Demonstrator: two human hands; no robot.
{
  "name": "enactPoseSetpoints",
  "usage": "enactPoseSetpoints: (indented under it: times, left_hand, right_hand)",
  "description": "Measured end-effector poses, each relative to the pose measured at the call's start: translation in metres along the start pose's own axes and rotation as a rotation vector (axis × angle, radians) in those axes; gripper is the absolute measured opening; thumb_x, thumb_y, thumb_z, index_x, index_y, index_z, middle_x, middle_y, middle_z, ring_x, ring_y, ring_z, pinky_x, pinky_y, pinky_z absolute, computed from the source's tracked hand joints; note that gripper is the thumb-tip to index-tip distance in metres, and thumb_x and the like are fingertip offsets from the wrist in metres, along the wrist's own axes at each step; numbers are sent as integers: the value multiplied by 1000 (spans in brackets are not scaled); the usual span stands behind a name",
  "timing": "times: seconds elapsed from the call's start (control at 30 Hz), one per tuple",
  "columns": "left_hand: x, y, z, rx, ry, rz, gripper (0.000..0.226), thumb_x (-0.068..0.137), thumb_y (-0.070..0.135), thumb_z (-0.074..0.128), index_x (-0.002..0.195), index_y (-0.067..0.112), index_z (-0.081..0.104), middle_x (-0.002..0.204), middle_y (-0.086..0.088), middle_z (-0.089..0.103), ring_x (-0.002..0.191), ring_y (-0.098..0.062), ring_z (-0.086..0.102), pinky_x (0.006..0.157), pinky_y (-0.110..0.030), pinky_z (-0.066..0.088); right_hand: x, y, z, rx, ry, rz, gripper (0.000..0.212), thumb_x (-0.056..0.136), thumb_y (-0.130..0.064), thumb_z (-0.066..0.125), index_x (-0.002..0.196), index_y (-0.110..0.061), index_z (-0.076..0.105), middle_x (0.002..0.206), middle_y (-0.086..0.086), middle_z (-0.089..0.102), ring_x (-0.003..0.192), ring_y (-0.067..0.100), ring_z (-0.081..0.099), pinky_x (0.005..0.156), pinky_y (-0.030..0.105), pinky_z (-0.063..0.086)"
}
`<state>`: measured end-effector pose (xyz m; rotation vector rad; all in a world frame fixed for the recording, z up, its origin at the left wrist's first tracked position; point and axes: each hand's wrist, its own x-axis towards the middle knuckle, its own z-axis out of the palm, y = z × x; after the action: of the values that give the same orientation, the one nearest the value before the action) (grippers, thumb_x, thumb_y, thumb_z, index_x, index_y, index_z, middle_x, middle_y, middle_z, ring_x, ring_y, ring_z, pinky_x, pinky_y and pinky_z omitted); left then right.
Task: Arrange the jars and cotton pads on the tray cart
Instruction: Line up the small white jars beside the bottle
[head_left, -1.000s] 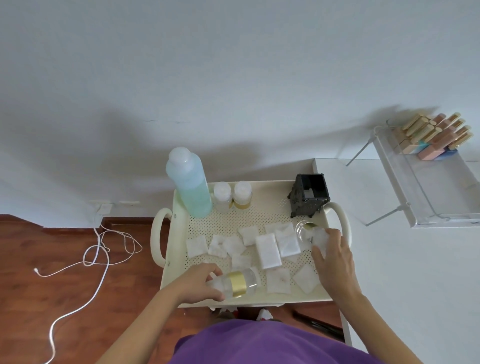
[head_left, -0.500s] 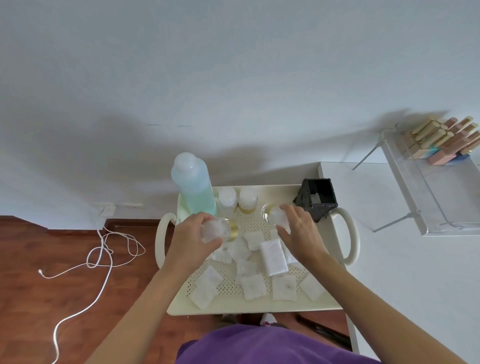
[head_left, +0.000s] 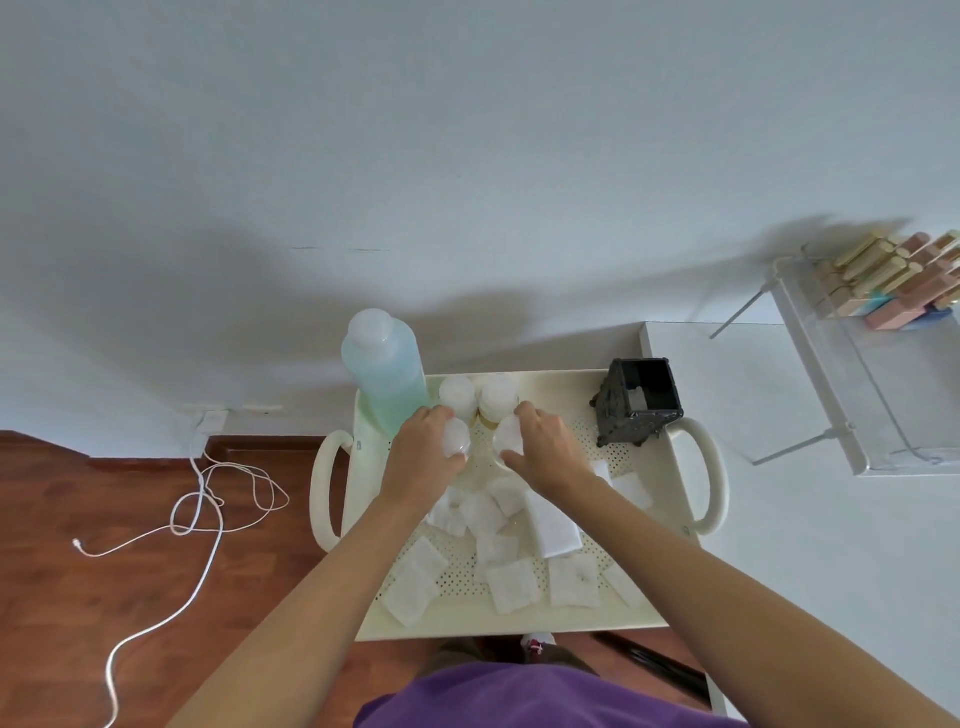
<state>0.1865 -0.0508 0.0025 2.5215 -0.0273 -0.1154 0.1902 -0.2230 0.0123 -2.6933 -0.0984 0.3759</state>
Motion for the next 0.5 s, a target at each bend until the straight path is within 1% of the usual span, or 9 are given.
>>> enactPoseSetpoints:
  times: [0.03,0.13,0.27,0.33,0.4,0.47,0.5]
  left_hand:
    - [1,1,1,-1,5,8,53,73,14,76,122,12,57,113,-5,61,103,-22,59,89,-28,46]
    - [4,2,3,4,19,34,54,74,11,76,124,13,56,117,-4,58,105,-21,59,92,-27,46]
    - [4,2,4,-15,30,46,54,74,6,75,124,14,55,118,-2,57,104,-20,60,90,-21,44]
    - [1,3,4,-28,31,45,52,75,5,74,123,15,54,118,-2,56,104,-20,59,89,-19,43]
    - [-3,6,3,-37,32,43,54,76,5,73,125,15,51,122,-3,52,106,-21,58,90,-23,46]
    - [-11,11,2,-13,69,77,59,76,4,73,128,14,47,129,-6,45,113,-24,53,91,-30,51]
    - [-16,15,2,27,106,126,60,75,5,73,128,14,47,131,-7,43,116,-25,50,89,-31,53]
  right_hand:
    - [0,-2,2,9,2,-3,36,87,-23,68,112,-6,48,97,11,62,82,24,57,67,32,50]
    - [2,-4,4,35,20,-2,40,88,-25,67,117,-8,46,98,12,62,80,23,52,66,31,44]
    - [1,-5,6,70,31,-23,46,88,-25,67,124,-7,44,101,14,63,88,28,59,72,36,51]
    - [-1,-3,7,107,38,-31,49,89,-23,67,128,-8,41,102,14,62,89,28,60,72,35,52]
    - [-6,1,7,162,44,-48,54,89,-20,66,133,-10,38,104,13,62,93,30,61,71,33,50]
    - [-14,10,6,212,64,-55,56,90,-19,65,137,-11,37,112,14,63,102,31,61,78,36,52]
    - [-18,17,5,213,89,-40,54,91,-19,64,138,-13,37,116,14,63,106,31,59,82,39,53]
